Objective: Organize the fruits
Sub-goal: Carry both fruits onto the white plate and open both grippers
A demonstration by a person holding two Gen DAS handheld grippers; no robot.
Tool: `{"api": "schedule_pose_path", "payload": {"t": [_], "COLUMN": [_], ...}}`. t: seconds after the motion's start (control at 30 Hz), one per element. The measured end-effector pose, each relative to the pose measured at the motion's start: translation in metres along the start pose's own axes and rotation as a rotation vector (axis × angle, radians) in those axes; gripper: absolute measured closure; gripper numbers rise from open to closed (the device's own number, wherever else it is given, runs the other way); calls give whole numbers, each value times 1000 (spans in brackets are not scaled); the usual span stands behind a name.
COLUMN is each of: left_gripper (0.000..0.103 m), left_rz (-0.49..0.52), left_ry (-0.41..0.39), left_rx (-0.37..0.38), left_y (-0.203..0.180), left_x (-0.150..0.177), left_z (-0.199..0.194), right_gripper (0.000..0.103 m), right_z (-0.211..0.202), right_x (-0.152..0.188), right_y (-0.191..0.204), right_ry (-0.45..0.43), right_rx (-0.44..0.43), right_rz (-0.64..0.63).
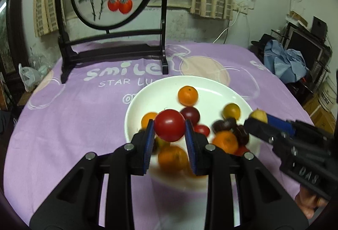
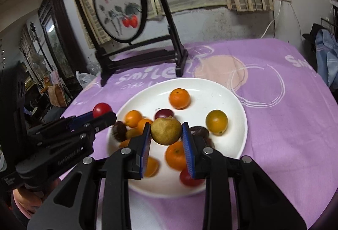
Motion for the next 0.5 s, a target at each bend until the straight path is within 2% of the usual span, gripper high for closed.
{"api": "schedule_pose_path", "payload": {"t": [0.3,0.37,0.4,0.43,0.47,0.5], "left_gripper": [74,73,73,60,31,20], "left_rz": [-6,-10,-14,-21,-27,-37], "left_ry": [42,51,55,58,57,38], "left_rx": [-25,-31,-36,-50,-68,-108], "left_y": [-1,0,0,2,2,5], "left_x": [-16,-16,-16,-15,-14,-13], "left_z": [41,45,45,44,41,34], "right_gripper": [73,67,61,48,40,35], "right_z": [31,35,34,33,30,27], "right_x": [-13,-12,-11,-11,-11,-10], "right_y": [-21,-22,-22,-22,-21,-21], "right_ry": [45,58,63,68,73,71], "right_rx": [20,18,29,40,51,54], "right_rz": [1,1,7,13,20,22]}}
Point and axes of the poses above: each gripper's, at about its wrist camera, not at the fingertips, and z roughly the way its jaws point, y to its left, x to its underside, the point moved 3 cm from there along z, roughly the way its jaws point, and after that the axes turned 8 degrees about y, right-handed, at the moved point
